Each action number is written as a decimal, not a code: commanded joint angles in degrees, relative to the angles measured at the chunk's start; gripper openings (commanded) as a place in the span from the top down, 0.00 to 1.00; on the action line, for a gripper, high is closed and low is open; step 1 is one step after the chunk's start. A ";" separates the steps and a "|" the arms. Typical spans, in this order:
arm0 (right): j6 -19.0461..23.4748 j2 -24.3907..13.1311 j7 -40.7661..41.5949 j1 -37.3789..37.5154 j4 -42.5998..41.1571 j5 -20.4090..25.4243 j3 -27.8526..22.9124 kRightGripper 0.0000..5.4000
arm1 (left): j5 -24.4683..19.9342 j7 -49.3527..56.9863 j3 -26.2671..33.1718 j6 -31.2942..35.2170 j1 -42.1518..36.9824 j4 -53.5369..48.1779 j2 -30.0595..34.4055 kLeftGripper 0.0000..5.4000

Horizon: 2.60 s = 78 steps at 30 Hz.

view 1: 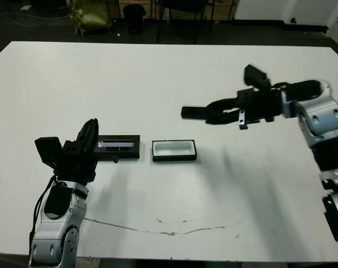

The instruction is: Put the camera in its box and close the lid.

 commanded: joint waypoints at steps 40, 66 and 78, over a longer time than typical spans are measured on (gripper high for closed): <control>0.82 9.19 5.79 -4.29 5.31 -9.86 6.69 0.91 | 0.12 0.83 -0.56 1.31 -0.11 0.29 0.22 1.00; 0.17 10.85 5.65 -3.91 6.11 -11.23 7.37 0.91 | 0.31 0.61 -0.66 1.19 0.29 0.21 0.21 1.00; -0.94 11.66 5.23 -4.08 6.23 -12.29 8.22 0.91 | 0.78 0.98 -0.83 1.08 0.52 0.04 0.06 1.00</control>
